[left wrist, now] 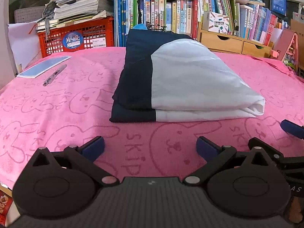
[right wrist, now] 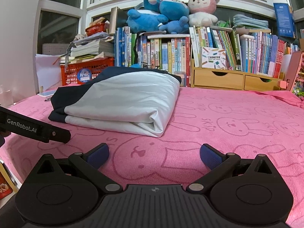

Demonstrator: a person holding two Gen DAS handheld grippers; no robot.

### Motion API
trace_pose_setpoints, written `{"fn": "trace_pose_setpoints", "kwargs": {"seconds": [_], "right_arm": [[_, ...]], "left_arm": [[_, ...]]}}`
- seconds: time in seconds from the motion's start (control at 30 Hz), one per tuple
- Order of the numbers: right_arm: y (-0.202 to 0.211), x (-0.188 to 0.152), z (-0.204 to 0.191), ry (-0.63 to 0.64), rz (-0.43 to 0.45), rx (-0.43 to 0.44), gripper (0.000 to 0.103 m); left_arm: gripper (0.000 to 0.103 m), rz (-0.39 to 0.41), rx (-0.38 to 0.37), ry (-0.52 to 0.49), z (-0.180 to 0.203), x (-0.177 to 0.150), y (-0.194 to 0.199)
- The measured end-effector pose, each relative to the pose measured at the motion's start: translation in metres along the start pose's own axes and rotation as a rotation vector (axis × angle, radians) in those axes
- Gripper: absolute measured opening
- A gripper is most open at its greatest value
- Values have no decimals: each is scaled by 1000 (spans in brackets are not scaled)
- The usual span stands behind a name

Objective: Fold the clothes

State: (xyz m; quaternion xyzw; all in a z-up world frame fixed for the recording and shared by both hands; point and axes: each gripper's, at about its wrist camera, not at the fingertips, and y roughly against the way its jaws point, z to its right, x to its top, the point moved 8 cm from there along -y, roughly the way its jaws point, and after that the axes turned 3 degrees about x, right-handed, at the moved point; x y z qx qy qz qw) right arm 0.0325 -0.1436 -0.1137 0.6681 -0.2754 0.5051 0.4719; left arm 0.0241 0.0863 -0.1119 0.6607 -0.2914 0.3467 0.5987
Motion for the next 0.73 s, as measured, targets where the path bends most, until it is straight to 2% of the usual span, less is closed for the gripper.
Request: {"fn": "trace_pose_setpoints", "kwargs": {"seconds": [0.73], "right_arm": [[0,0,-1,-2,-5,-7,103]], "left_arm": [[103,13,3,-2,0,0,1]]}}
